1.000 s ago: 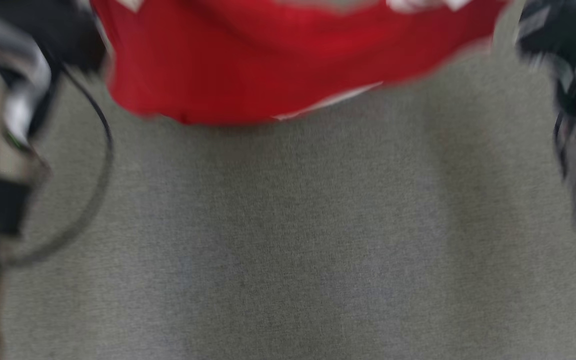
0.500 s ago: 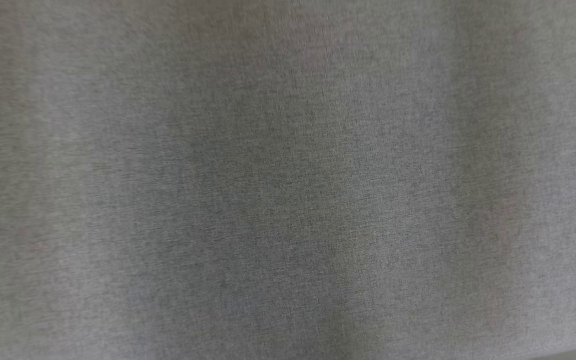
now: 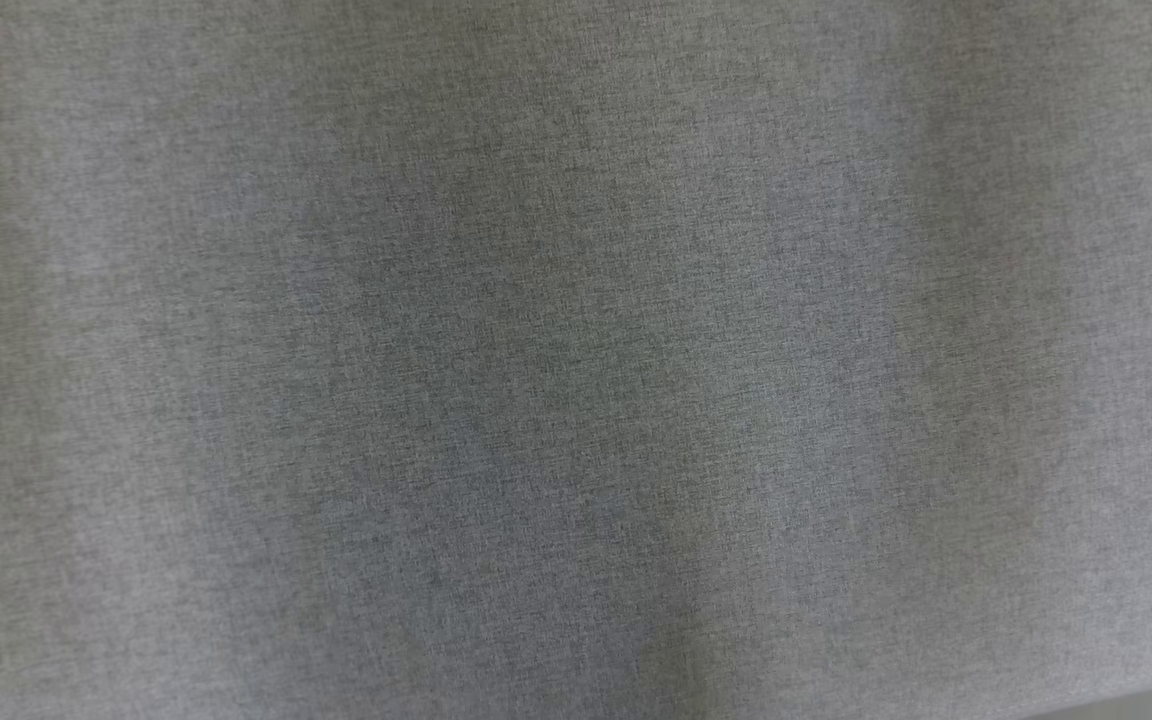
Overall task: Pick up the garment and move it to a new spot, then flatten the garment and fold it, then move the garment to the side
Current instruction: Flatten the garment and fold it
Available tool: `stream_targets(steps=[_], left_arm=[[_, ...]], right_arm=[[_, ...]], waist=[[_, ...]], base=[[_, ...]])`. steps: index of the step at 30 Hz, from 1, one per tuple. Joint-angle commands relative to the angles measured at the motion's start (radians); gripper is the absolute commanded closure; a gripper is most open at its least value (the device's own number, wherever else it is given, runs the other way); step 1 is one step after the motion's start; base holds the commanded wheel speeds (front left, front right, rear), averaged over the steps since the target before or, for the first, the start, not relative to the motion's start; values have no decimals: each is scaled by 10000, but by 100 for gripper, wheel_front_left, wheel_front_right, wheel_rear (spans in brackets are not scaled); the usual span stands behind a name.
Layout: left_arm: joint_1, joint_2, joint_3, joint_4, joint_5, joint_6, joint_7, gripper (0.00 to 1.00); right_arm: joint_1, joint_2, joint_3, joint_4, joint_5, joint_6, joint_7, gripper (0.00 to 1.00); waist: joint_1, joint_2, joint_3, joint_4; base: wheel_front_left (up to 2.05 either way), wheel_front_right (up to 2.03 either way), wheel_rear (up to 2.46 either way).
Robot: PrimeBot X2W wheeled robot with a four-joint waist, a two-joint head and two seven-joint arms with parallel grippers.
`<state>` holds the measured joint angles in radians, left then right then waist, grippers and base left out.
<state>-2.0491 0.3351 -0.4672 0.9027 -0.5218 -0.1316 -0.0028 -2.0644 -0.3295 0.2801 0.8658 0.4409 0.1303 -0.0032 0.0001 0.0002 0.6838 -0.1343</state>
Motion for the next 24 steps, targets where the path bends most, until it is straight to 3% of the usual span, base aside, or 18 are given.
stream_targets(steps=[1,6,13,16,18,20,24], left_arm=[[343,26,-88,65,-127,21,-178,100],[1304,37,-462,-157,-649,21,-686,100],[3211,516,-660,-1107,-1383,21,-1532,100],[5199,949,-705,-2117,-1960,21,-2020,100],[5748,1082,-637,-2444,-2049,44,-2117,100],[7014,1301,-515,-3232,-2280,285,-2247,100],[9823,1807,-173,-5245,-2623,1232,-2420,100]], right_arm=[[295,-54,104,63,191,11,-146,100],[1291,-360,565,-172,750,11,-527,100],[4029,-1084,934,-1595,1886,11,-1175,100],[6767,-1841,636,-3129,2593,11,-1433,100],[7530,-1974,484,-3585,2766,11,-1460,100],[9045,-2191,109,-4471,2920,11,-1392,100],[12265,-2181,-1027,-6302,2989,11,-1114,100]], waist=[[-1,-2,-76,16],[-1,-2,-369,-6],[-1,-2,-1152,-230],[-1,-2,-1885,-271],[-1,-2,-2062,-285],[-1,-2,-2398,-298],[-1,-2,-2838,-271]], base=[[0,0,0],[0,0,0],[0,0,0],[0,0,0],[0,0,0],[0,0,0],[0,0,0]])
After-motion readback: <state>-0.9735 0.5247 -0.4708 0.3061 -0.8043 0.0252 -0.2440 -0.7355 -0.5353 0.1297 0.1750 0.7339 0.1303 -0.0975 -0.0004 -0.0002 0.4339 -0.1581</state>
